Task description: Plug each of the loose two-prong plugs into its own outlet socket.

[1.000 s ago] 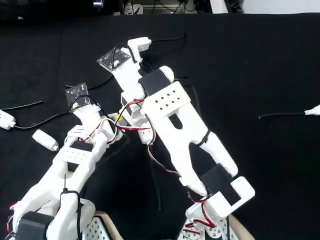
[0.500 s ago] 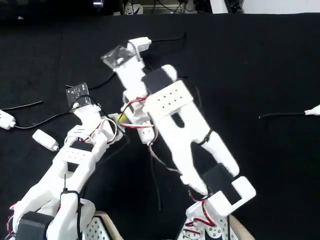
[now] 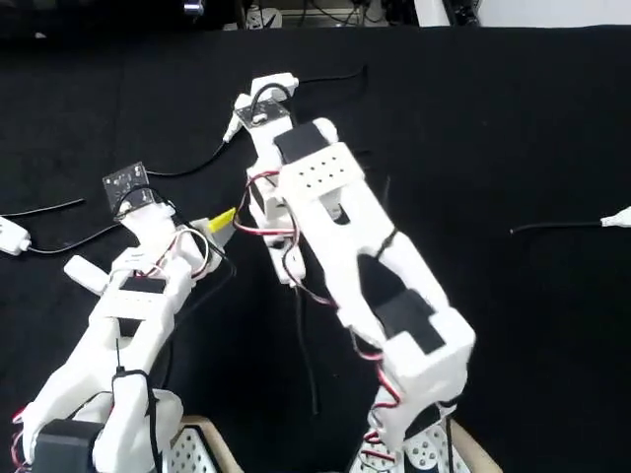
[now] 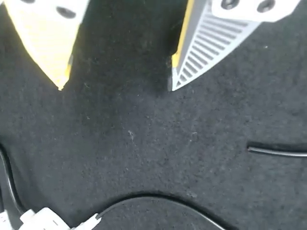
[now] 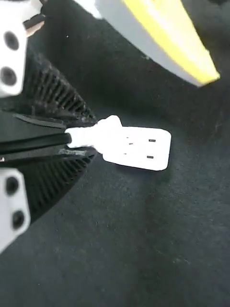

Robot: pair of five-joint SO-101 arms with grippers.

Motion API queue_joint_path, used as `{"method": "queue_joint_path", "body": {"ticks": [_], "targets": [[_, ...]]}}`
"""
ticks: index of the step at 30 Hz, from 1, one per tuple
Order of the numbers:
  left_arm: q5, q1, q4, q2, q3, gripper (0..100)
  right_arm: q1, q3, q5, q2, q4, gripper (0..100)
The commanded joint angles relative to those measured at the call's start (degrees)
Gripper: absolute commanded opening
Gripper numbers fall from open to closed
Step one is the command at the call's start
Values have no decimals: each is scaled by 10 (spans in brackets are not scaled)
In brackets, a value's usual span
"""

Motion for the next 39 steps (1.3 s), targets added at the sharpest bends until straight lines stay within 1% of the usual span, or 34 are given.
{"method": "queue_joint_path", "body": {"ticks": [1, 7, 12, 13, 17, 21, 31, 37, 39], "targets": [[-4, -5, -8, -9, -7, 329, 8, -85, -18, 41, 30, 12], [-4, -5, -9, -8, -7, 329, 8, -153, -39, 100, 63, 12], [-4, -4, -9, -8, -7, 329, 8, -177, -49, 115, 64, 12], [-4, -4, -9, -8, -7, 329, 8, -181, -61, 115, 64, 12], [-4, -3, -9, -8, -7, 329, 12, -176, -92, 117, 65, 12], [-4, -4, -9, -8, -7, 329, 11, -156, -95, 115, 65, 12], [-4, -4, -10, -8, -8, 329, 18, -137, -139, 115, 65, 12], [-4, -4, -10, -8, -8, 329, 21, -129, -143, 115, 62, 12], [-4, -4, -10, -8, -8, 329, 21, -129, -156, 116, 62, 12]]}}
